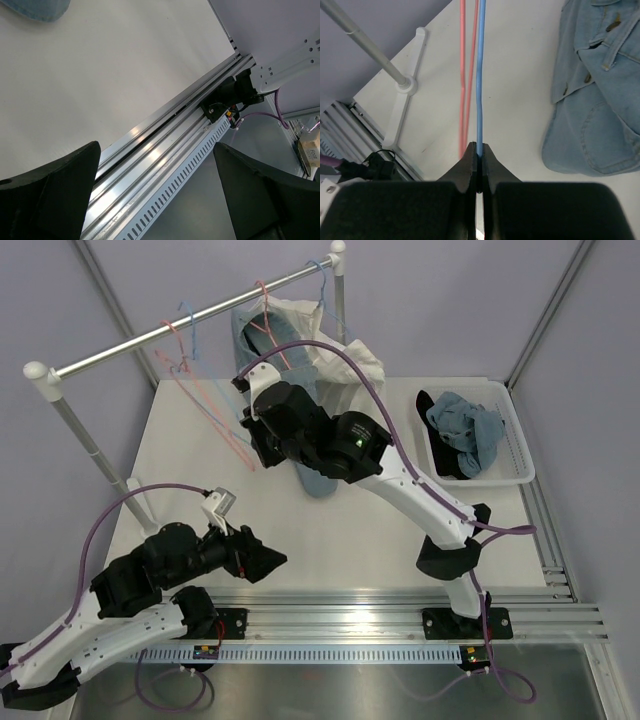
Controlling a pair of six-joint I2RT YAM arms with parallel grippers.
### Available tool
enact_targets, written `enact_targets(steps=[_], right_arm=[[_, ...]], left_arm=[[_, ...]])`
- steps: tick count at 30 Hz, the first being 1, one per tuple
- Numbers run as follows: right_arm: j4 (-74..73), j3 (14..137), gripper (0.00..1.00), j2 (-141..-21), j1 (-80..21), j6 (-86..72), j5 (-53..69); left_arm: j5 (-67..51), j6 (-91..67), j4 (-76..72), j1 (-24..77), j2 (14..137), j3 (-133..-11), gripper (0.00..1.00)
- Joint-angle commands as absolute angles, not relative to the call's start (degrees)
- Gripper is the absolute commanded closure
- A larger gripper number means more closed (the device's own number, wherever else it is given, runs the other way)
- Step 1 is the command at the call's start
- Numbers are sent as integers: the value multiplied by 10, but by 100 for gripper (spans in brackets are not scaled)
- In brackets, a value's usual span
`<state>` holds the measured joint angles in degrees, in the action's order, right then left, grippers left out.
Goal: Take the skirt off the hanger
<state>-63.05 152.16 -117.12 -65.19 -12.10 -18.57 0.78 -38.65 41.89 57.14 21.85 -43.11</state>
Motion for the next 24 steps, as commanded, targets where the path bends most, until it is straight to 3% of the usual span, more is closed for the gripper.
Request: enact_targets(steps=[1, 20, 21, 22, 23, 24], right_arm=[[-588, 1543, 100, -1174, -670, -114, -170], [-570, 1515, 100, -1184, -723, -76, -97], [-570, 1513, 96, -1181, -723, -78, -113], [-565, 1500, 61, -1176, -723, -79, -132], [-550, 1488, 47, -1161, -723, -79, -175], [-541, 1474, 40, -1151, -722, -78, -195]], left_arm=[[-4, -392, 396, 570, 213, -426, 1], [-5, -391, 381, 570, 228, -415, 1], [-6, -391, 381, 570, 229, -415, 1], [-6, -391, 380, 570, 230, -415, 1], [-6, -391, 380, 570, 230, -414, 1], [-7, -392, 380, 570, 230, -413, 1]])
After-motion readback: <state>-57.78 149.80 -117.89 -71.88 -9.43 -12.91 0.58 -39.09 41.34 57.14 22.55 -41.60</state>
